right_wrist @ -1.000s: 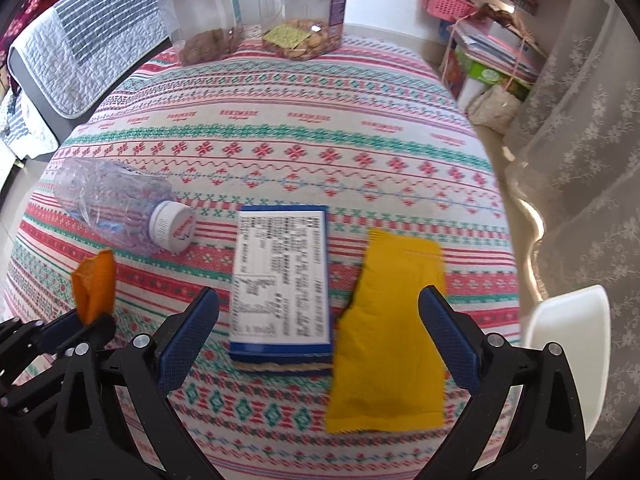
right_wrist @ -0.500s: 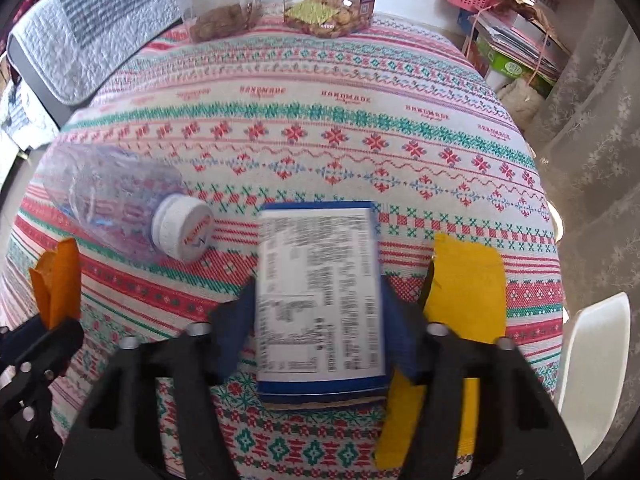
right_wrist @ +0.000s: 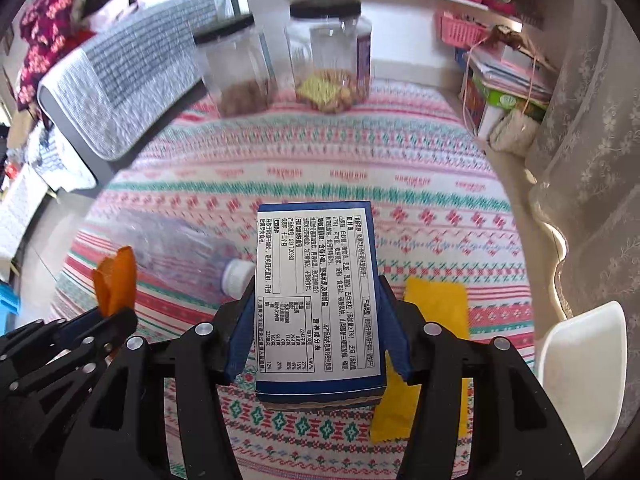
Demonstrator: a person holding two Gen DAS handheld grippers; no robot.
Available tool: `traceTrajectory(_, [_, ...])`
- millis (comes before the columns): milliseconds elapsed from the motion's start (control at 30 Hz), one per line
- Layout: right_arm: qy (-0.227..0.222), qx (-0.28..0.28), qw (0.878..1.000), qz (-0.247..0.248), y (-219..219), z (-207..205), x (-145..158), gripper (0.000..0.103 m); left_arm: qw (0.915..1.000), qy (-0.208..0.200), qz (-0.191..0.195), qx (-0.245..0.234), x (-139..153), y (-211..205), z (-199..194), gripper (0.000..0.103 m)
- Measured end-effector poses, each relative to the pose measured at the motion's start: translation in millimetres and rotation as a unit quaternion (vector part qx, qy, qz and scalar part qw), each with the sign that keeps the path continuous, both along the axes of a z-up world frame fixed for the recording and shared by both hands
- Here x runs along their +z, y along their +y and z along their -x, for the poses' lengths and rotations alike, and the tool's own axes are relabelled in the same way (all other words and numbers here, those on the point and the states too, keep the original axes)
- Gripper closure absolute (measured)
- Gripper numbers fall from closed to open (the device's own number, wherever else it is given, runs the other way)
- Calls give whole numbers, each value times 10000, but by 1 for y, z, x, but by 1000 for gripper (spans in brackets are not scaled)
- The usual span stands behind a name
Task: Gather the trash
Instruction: 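Grasp the blue-and-white box with the right gripper while the left gripper holds the peel, then carry the peel and box to the white bin and release both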
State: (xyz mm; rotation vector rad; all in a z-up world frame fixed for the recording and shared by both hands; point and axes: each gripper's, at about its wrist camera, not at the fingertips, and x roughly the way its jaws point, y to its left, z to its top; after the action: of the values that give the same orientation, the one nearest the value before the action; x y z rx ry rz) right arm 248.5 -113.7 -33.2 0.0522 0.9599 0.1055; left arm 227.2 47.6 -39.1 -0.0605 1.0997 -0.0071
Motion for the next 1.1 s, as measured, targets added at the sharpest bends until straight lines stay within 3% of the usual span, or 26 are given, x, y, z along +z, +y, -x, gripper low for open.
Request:
traceTrajectory(567, [-616,-487,9968,166,-40,24,33,50,9983,-552,28,-203,30,-30,2,82])
traceTrajectory(1100, [-979,-1151,9872,503,-102,54,54,50,9928,-1000,256,-611,48,-93,8,81])
